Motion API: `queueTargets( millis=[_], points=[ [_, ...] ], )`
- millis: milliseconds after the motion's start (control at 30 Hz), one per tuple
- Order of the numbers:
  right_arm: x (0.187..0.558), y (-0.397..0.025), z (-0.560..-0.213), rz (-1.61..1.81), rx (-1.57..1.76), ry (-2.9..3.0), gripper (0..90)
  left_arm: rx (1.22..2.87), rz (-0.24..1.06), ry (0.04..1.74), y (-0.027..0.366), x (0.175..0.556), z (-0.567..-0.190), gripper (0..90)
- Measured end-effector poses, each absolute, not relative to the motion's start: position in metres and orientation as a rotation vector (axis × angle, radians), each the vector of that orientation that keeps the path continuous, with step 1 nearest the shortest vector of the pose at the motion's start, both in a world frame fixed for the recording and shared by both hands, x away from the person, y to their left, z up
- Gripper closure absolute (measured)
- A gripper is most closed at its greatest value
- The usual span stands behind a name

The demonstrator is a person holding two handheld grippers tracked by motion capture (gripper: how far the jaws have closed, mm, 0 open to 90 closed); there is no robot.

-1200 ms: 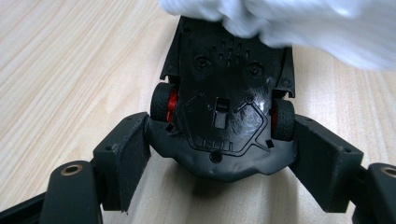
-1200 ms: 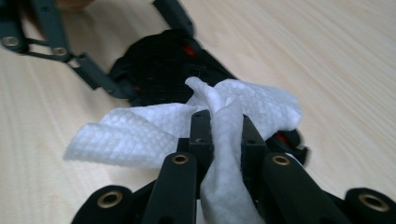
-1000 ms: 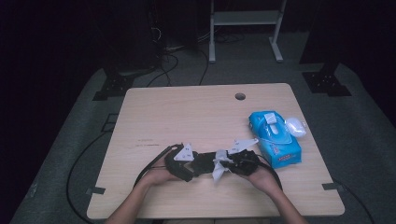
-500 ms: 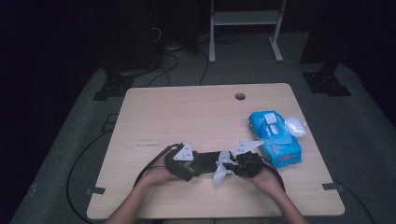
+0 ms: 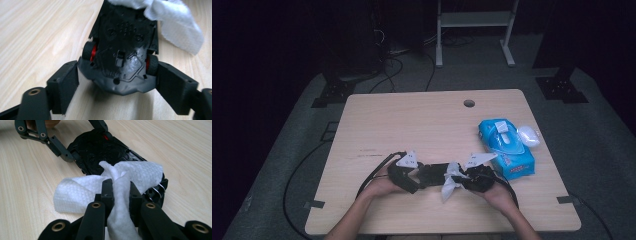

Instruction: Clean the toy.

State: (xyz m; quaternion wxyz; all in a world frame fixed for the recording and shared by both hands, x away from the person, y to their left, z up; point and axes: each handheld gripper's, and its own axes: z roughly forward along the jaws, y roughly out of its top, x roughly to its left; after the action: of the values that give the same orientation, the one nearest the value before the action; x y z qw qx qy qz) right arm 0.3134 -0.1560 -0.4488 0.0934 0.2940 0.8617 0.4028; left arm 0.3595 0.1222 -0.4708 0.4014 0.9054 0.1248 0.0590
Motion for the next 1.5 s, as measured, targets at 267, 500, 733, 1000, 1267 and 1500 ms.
queueTargets(
  millis=[267, 500, 733, 1000, 1267, 1500],
  points=[
    [0.309, -0.155, -0.450, 1.196, 0.846, 2.539, 79.6, 2.246, 0.019, 0.415, 0.130, 0.366, -0.471, 20.1],
    [0.308, -0.156, -0.452, 1.202, 0.822, 2.534, 79.7, 2.222, -0.037, 0.453, 0.130, 0.370, -0.471, 20.8],
    [0.305, -0.156, -0.453, 1.210, 0.800, 2.527, 79.9, 2.192, -0.085, 0.508, 0.131, 0.375, -0.470, 22.8],
    [0.305, -0.156, -0.453, 1.205, 0.767, 2.527, 80.3, 2.154, -0.153, 0.544, 0.135, 0.382, -0.470, 25.8],
    [0.303, -0.156, -0.454, 1.201, 0.737, 2.523, 80.3, 2.156, -0.158, 0.594, 0.138, 0.386, -0.470, 29.4],
    [0.302, -0.156, -0.454, 1.215, 0.705, 2.539, 80.5, 2.179, -0.216, 0.603, 0.130, 0.389, -0.473, 33.2]
  ],
)
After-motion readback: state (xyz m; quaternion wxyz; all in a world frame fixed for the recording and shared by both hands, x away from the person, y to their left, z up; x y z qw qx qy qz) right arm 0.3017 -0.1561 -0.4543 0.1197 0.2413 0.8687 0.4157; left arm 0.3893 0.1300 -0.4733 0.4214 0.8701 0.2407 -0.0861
